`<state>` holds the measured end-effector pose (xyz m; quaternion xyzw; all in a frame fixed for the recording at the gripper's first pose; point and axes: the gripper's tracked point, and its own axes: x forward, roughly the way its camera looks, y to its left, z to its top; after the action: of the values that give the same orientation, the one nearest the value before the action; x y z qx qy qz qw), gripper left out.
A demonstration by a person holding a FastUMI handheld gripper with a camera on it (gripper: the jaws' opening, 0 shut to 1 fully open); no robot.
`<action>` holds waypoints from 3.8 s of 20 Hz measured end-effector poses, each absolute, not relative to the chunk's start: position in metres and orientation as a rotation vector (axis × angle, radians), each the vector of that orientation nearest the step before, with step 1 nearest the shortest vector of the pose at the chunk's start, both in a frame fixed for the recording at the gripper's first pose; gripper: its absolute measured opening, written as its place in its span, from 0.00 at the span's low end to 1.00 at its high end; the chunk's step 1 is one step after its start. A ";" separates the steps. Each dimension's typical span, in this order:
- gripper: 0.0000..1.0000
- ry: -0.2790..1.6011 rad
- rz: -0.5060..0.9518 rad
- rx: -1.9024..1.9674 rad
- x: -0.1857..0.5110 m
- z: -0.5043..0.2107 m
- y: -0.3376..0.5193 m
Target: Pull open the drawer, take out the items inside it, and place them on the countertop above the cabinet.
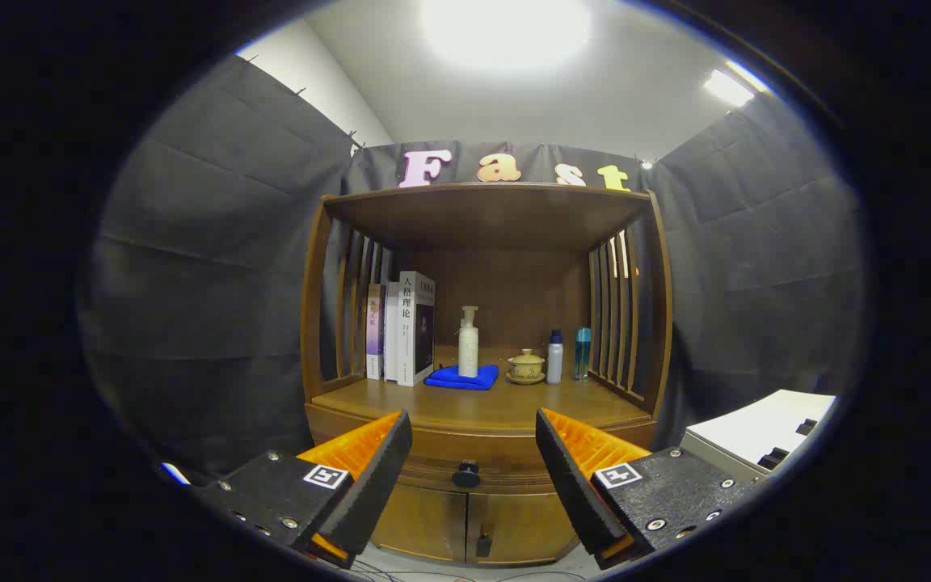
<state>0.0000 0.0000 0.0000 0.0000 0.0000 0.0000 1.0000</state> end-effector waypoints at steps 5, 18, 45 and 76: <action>0.95 0.032 -0.063 0.016 0.003 0.008 -0.007; 0.95 0.049 -0.085 0.076 0.029 -0.016 0.012; 0.95 0.237 -0.089 0.148 0.138 -0.182 0.007; 0.29 0.227 -0.059 0.061 0.158 -0.207 0.010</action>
<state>0.1583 0.0096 -0.2071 0.0304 0.1130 -0.0293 0.9927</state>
